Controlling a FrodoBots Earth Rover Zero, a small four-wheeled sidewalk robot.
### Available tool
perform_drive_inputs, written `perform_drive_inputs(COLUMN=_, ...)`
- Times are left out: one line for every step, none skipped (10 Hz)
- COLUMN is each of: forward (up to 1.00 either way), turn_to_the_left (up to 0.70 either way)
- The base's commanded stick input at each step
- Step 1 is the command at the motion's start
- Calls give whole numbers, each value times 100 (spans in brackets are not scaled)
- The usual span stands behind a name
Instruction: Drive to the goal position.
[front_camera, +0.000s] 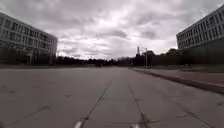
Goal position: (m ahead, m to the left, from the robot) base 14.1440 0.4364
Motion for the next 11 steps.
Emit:
perform_drive_inputs(forward=70, turn_to_the_left=0)
perform_drive_inputs(forward=70, turn_to_the_left=0)
perform_drive_inputs(forward=70, turn_to_the_left=0)
perform_drive_inputs(forward=70, turn_to_the_left=0)
perform_drive_inputs(forward=70, turn_to_the_left=0)
perform_drive_inputs(forward=70, turn_to_the_left=0)
perform_drive_inputs(forward=70, turn_to_the_left=0)
perform_drive_inputs(forward=70, turn_to_the_left=0)
perform_drive_inputs(forward=70, turn_to_the_left=0)
perform_drive_inputs(forward=70, turn_to_the_left=0)
perform_drive_inputs(forward=70, turn_to_the_left=0)
